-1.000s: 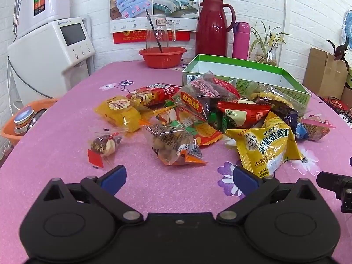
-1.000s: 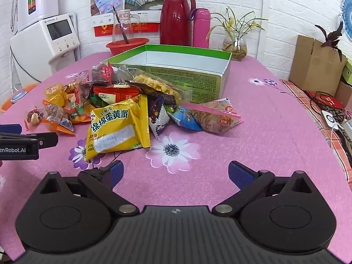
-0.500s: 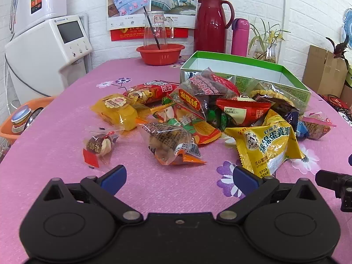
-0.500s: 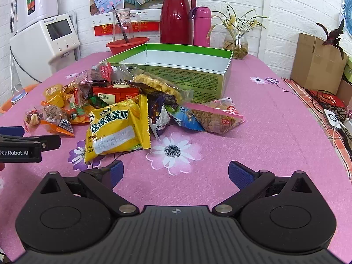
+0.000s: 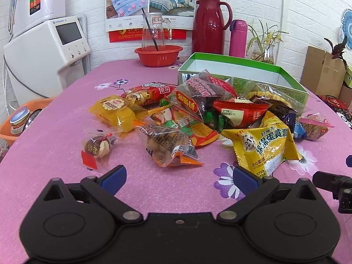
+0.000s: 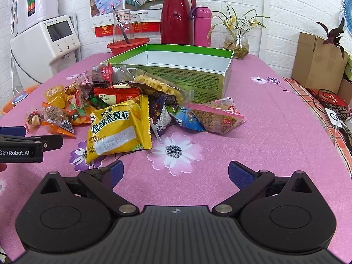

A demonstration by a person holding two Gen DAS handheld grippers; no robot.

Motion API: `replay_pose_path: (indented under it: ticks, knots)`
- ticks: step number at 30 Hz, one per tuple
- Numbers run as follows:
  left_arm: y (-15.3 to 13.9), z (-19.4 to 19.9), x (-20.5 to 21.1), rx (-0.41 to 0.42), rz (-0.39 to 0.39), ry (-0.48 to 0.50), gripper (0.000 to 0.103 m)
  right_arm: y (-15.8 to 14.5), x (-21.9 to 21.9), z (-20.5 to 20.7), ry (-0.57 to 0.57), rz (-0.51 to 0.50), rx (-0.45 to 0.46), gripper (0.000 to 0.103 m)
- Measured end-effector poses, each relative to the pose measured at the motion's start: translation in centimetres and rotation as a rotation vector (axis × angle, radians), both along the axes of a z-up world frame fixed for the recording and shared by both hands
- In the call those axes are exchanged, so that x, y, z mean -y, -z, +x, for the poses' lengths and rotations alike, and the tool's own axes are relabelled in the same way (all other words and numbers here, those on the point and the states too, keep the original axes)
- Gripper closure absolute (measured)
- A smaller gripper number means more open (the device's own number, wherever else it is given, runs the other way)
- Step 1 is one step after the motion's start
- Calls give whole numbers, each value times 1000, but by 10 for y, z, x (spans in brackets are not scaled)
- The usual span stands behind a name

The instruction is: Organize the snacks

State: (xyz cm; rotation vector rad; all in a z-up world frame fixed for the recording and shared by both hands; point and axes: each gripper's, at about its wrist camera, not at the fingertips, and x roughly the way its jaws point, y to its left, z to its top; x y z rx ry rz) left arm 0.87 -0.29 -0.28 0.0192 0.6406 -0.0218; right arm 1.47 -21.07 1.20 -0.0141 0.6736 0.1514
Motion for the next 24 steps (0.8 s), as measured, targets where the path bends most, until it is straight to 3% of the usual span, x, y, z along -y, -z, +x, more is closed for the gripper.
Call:
replay_pose_path:
  ticks: [24]
  knots:
    - [-1,-3,1,-1,-5,13,0,2,3,-3,0,24,-2,0]
